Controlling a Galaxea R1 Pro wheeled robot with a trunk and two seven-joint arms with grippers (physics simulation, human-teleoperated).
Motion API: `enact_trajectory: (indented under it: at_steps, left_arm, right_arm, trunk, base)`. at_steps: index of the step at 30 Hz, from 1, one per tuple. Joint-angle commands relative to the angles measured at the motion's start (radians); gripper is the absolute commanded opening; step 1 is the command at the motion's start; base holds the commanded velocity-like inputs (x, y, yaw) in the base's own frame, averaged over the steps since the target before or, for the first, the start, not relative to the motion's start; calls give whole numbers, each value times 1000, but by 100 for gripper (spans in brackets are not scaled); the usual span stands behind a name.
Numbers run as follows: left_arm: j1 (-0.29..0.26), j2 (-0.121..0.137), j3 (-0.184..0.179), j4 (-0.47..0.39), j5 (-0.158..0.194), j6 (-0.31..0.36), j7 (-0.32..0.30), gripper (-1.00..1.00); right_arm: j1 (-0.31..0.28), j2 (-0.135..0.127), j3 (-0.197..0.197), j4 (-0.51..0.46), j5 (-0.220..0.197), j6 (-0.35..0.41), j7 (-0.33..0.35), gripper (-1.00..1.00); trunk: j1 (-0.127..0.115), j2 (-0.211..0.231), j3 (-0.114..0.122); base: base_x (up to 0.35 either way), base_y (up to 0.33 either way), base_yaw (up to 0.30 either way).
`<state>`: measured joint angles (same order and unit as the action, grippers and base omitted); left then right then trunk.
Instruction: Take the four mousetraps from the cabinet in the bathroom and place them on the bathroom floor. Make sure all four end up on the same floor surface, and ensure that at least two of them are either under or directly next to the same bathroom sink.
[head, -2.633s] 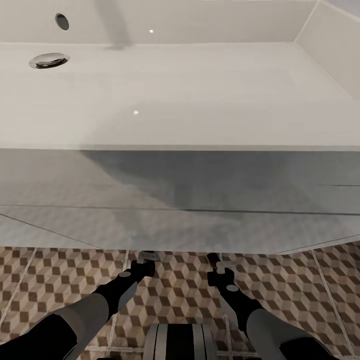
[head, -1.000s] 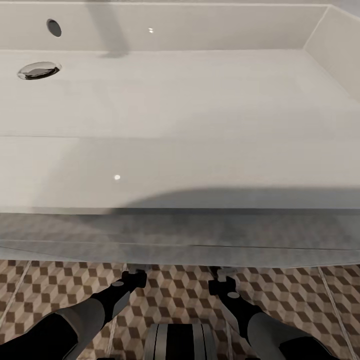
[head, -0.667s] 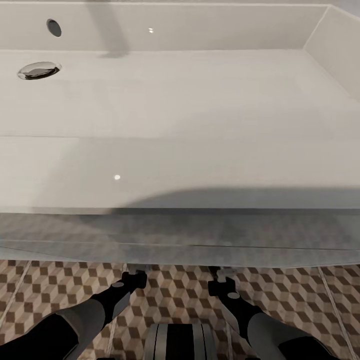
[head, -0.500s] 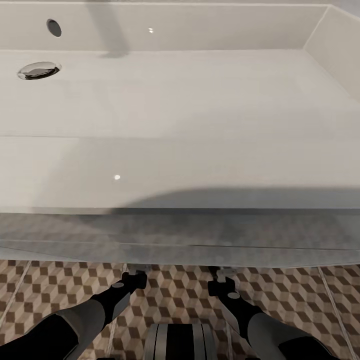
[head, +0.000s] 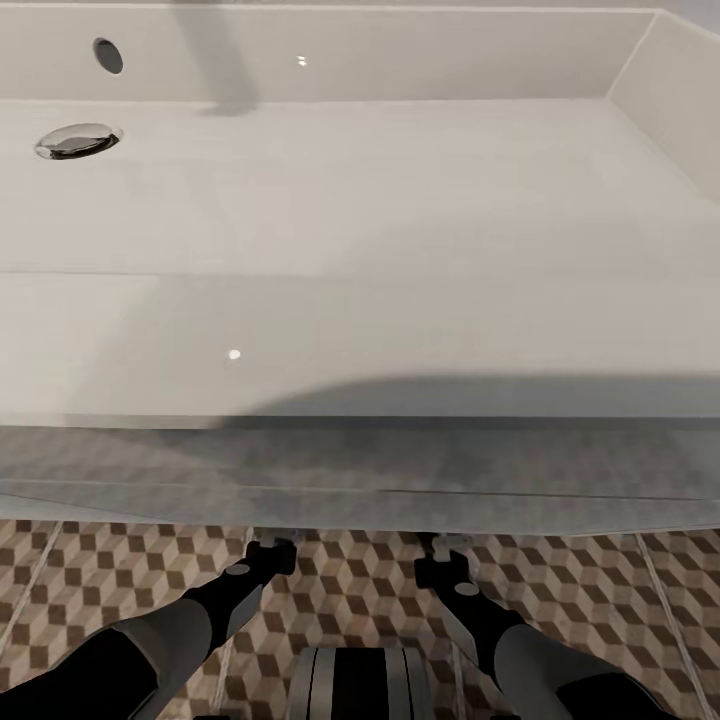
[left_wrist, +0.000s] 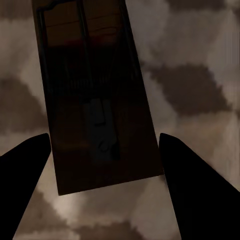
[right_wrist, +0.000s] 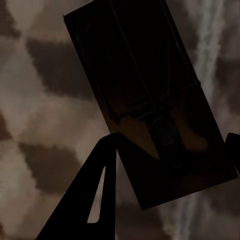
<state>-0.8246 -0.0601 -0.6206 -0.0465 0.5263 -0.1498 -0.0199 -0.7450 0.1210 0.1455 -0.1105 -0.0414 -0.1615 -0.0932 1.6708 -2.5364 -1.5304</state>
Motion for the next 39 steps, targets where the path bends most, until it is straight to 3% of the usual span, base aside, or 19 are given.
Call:
enact_trajectory:
  at_steps: [1,15,22,39]
  left_arm:
    - [-1,0,-8,1,10,-4,-2,-100]
    - [5,-1,-8,11,11,-34,-2,-100]
    - [8,-2,-8,11,11,-50,-2,-100]
    - [10,-10,-10,11,9,-51,-2,-100]
  right_arm:
    - [-1,0,8,0,-5,-4,-5,-100]
    - [-1,0,6,0,-12,-54,-5,-100]
    - [-1,12,1,9,-20,-115,-5,-100]
    - [-1,14,-1,14,-21,-121,6,-100]
  trunk:
    - [0,0,-1]
    - [0,0,-1]
    - [0,0,-1]
    - [0,0,-1]
  base:
    - [0,0,0]
    - [0,0,0]
    - [0,0,0]
    - [0,0,0]
